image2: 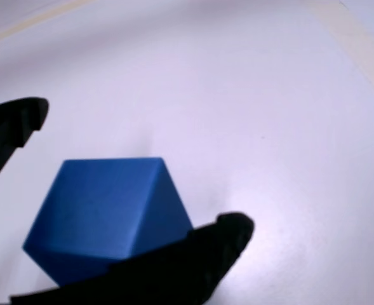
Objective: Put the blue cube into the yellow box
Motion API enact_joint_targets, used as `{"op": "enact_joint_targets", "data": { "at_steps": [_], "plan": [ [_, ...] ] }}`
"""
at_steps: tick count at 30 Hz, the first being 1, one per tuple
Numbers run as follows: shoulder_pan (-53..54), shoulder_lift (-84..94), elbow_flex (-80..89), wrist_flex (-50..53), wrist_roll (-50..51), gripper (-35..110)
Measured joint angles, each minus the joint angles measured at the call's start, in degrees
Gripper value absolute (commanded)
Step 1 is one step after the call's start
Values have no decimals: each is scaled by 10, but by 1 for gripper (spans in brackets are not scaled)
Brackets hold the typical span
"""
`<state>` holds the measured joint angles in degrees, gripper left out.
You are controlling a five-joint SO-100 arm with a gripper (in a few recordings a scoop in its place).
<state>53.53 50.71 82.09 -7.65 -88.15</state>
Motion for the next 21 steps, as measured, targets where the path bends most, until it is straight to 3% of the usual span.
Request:
{"op": "enact_joint_targets", "data": {
  "at_steps": [21],
  "plan": [
    [-18, -73, -19, -64, -4, 51]
  ]
}}
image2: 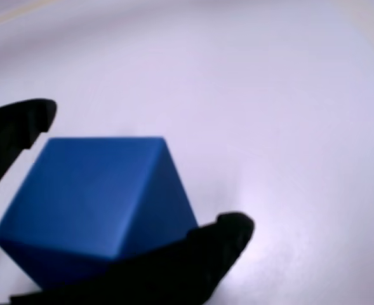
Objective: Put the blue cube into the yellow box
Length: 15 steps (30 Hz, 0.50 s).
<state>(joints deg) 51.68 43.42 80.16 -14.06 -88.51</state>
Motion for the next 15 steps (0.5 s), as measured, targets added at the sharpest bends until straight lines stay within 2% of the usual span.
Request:
{"op": "enact_joint_targets", "data": {
  "at_steps": [7, 15],
  "plan": [
    [-1, -15, -9, -8, 4, 45],
    [-4, -15, -11, -8, 3, 30]
  ]
}}
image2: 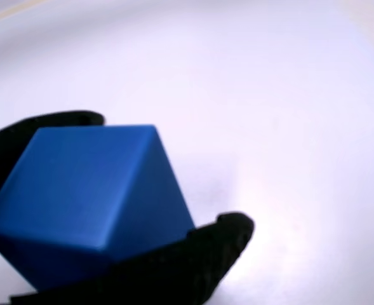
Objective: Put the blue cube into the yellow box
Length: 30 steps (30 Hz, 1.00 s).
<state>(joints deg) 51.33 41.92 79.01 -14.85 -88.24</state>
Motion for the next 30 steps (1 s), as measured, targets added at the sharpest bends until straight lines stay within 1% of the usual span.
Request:
{"op": "enact_joint_targets", "data": {
  "at_steps": [11, 21, 26, 30],
  "plan": [
    [-6, 0, 0, 0, -14, 22],
    [-6, 0, -1, 5, -42, 19],
    [-8, 8, -2, 22, -34, 18],
    [-29, 45, 24, 44, -19, 18]
  ]
}}
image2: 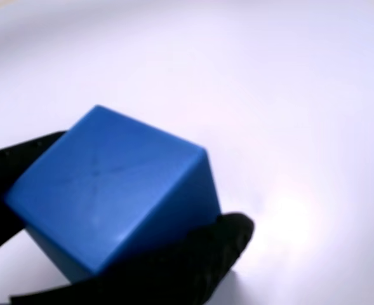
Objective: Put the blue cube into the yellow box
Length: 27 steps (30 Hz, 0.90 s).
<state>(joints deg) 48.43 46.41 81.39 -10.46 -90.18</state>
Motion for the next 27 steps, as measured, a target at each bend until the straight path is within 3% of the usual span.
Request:
{"op": "enact_joint_targets", "data": {
  "at_steps": [13, 27],
  "plan": [
    [-156, 325, 200, 42, 41, 18],
    [-338, 621, 350, 220, 67, 18]
  ]
}}
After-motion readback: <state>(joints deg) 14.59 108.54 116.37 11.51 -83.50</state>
